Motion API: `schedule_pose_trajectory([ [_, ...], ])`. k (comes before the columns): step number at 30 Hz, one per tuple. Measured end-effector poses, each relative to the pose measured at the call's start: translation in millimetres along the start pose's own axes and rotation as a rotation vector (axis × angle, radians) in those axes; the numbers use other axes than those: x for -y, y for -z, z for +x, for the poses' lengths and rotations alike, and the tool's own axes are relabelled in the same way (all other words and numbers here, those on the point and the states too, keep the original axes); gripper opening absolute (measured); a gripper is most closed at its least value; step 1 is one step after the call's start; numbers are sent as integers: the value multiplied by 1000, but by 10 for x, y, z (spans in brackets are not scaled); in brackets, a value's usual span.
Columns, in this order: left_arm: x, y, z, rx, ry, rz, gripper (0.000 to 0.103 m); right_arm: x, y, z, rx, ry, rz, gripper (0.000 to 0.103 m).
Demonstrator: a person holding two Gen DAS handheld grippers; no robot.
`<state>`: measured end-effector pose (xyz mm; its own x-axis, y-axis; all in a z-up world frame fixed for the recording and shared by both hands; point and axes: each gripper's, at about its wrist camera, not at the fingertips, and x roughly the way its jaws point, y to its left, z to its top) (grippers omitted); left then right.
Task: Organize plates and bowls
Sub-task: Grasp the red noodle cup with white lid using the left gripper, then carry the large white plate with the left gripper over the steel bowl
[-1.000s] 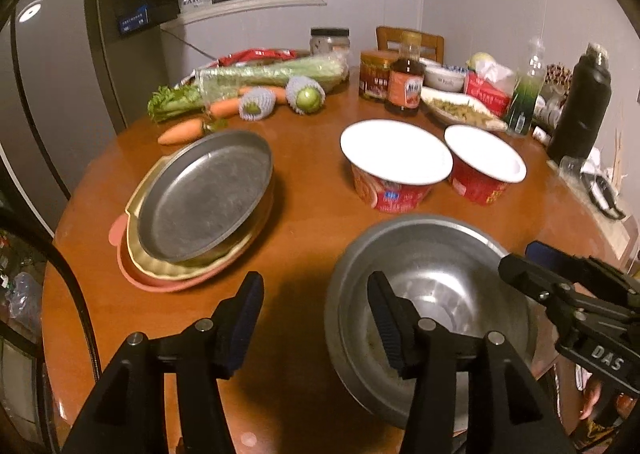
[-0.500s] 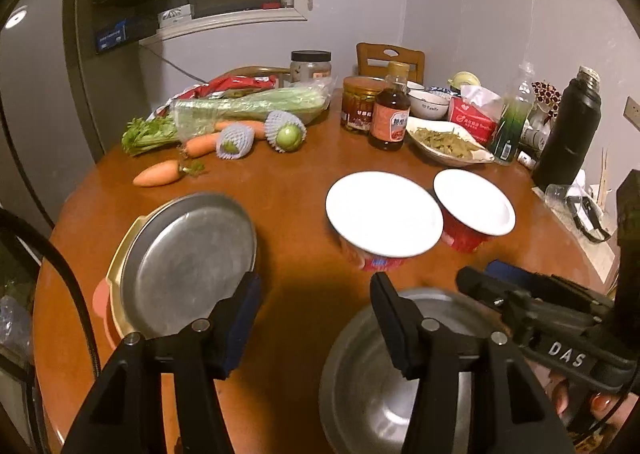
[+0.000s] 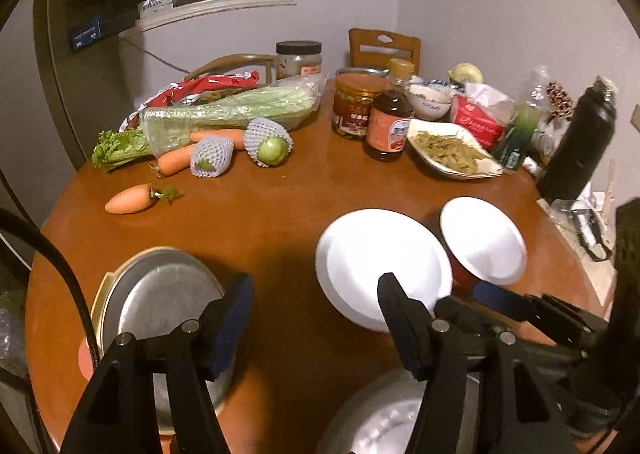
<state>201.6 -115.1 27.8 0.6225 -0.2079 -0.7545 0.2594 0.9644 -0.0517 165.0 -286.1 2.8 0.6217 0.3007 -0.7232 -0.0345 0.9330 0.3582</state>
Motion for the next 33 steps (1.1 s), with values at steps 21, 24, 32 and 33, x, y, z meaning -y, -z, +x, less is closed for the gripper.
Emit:
schedule_pose_trajectory([
  [21,90,-203,648,-107,10,27,59,6,-133,325,-58,-21,-51,52],
  [24,81,-200,699,-123,13,21,53,-3,-134,345,-60,-24,-63,47],
  [32,151,-172,754,-150,49,36,34,-73,-131,399,-63,-11,-107,38],
  [33,150,-173,744,-148,55,35,34,-74,-133,399,-62,-9,-111,38],
])
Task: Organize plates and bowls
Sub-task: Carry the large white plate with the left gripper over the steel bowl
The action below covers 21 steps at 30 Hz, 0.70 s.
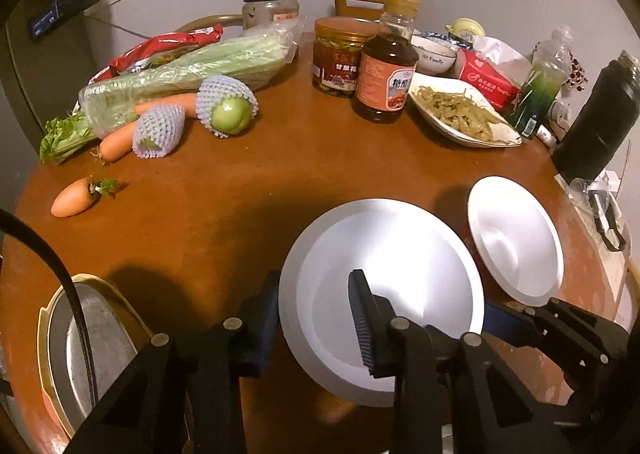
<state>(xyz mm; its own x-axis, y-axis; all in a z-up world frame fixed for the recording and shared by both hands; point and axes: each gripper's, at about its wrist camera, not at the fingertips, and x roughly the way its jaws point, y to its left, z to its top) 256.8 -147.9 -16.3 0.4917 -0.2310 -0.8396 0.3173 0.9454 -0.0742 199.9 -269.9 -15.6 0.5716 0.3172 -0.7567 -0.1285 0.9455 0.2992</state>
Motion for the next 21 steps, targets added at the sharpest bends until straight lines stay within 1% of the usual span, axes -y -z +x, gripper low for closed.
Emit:
schedule_pose_trajectory([
  [8,37,16,-230,43,6,13,34,-1,-20,-120,31,1,-4,37],
  [21,37,134,-723,122,-7,12,34,-222,19,-495,99,-17,-47,37],
])
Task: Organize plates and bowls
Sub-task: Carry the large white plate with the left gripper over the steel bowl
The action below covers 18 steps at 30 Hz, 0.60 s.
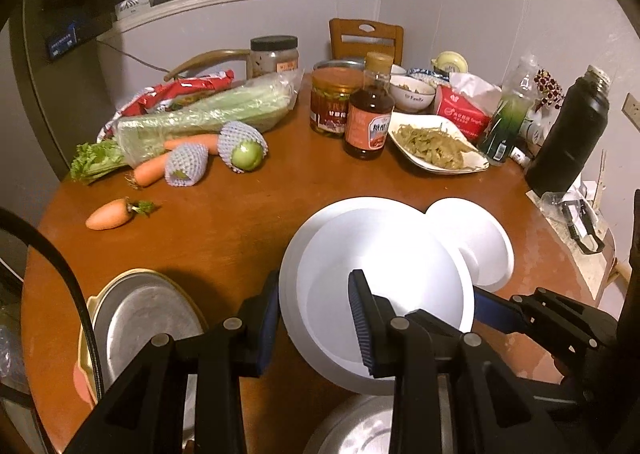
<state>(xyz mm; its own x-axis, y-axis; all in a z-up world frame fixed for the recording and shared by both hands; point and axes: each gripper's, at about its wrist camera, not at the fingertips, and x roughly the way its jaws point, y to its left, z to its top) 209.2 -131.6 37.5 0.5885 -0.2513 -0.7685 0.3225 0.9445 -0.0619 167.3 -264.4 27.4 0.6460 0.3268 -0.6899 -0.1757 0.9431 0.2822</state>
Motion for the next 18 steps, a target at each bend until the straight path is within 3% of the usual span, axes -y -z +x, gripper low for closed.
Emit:
schedule_pose_trajectory([
  [18,154,323,-589,73,-20,9,34,-275,264,-555,71,-10,-53,37],
])
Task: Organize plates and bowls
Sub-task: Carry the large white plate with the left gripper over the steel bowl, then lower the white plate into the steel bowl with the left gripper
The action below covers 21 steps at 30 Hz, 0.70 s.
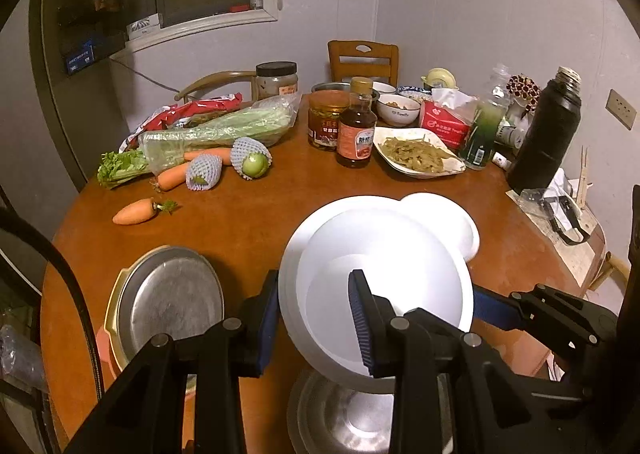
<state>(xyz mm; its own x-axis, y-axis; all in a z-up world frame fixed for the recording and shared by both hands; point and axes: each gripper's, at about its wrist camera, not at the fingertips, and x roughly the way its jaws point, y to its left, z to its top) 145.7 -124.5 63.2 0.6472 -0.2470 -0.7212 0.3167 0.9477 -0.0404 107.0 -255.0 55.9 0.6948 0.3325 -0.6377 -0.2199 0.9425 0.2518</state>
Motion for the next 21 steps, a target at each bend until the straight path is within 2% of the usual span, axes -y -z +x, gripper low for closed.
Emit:
schedule_pose_trajectory([
  [12,108,329,-190,4,0,-4,34,-83,275,-218,5,0,-22,37],
  [21,146,567,-153,-38,2,-10,34,-121,518,-251,-30,-4,-47,37],
])
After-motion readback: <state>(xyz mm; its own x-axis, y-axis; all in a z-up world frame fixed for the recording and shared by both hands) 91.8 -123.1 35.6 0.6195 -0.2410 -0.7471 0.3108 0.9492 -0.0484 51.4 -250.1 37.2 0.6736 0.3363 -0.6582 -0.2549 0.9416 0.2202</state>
